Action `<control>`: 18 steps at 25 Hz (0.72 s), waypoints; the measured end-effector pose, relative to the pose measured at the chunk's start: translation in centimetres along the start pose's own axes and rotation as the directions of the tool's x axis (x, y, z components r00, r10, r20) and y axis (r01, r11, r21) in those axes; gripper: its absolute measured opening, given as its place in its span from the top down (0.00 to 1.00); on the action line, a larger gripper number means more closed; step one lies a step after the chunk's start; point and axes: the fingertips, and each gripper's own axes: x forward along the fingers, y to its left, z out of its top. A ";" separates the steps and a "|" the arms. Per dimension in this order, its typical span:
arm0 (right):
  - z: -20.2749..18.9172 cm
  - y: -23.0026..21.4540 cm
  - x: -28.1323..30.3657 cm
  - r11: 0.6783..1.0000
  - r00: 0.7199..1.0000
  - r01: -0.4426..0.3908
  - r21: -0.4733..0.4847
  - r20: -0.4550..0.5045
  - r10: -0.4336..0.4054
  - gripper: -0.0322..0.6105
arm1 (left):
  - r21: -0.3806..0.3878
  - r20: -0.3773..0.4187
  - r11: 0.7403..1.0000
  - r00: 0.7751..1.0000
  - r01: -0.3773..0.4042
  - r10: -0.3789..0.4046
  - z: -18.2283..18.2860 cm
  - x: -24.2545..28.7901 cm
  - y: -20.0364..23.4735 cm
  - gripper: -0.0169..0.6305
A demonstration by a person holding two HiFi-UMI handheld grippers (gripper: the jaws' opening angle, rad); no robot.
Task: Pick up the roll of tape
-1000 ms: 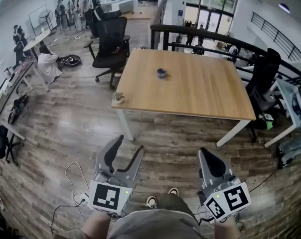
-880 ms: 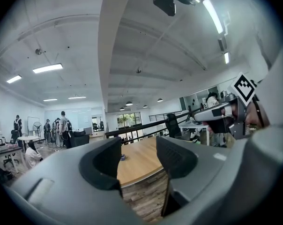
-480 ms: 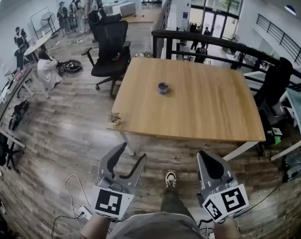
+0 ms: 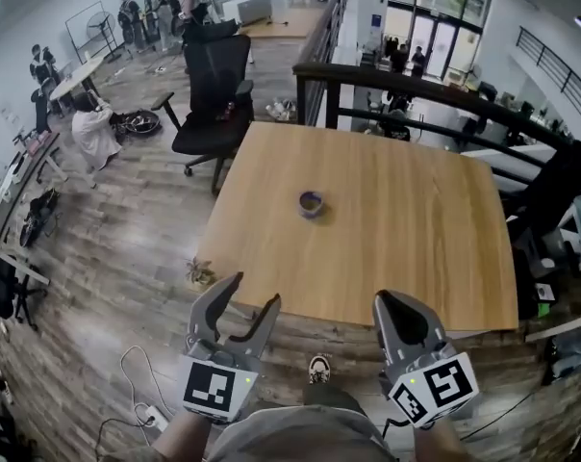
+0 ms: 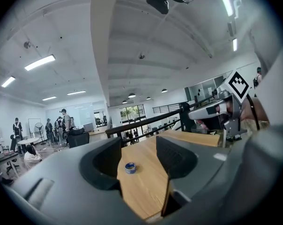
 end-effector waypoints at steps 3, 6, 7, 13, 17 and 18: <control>0.3 -3.1 3.1 1.000 1.000 -0.024 0.003 -0.014 0.024 0.93 | 0.015 -0.015 1.000 1.000 -0.024 0.024 0.4 4.0 1.2 0.61; 0.6 -5.3 5.4 0.999 0.999 -0.039 -0.001 -0.018 0.039 0.93 | 0.022 -0.024 0.999 0.999 -0.039 0.040 0.7 6.7 2.1 0.61; 0.8 -5.8 5.9 0.999 0.999 -0.041 0.000 -0.017 0.041 0.93 | 0.026 -0.028 0.999 0.999 -0.041 0.042 0.8 7.4 2.3 0.61; 1.3 -7.9 7.5 1.000 1.000 -0.018 0.013 -0.011 0.018 0.93 | 0.047 -0.041 0.999 0.999 -0.028 0.029 1.2 9.4 3.0 0.61; 1.3 -8.2 7.7 1.000 1.000 0.017 0.021 -0.021 -0.016 0.93 | 0.072 -0.037 0.997 0.999 0.000 0.003 1.3 10.2 3.5 0.61; 1.3 -8.2 7.8 0.999 0.999 0.028 0.022 -0.023 -0.027 0.93 | 0.075 -0.034 0.997 0.999 0.010 -0.008 1.3 10.4 3.8 0.61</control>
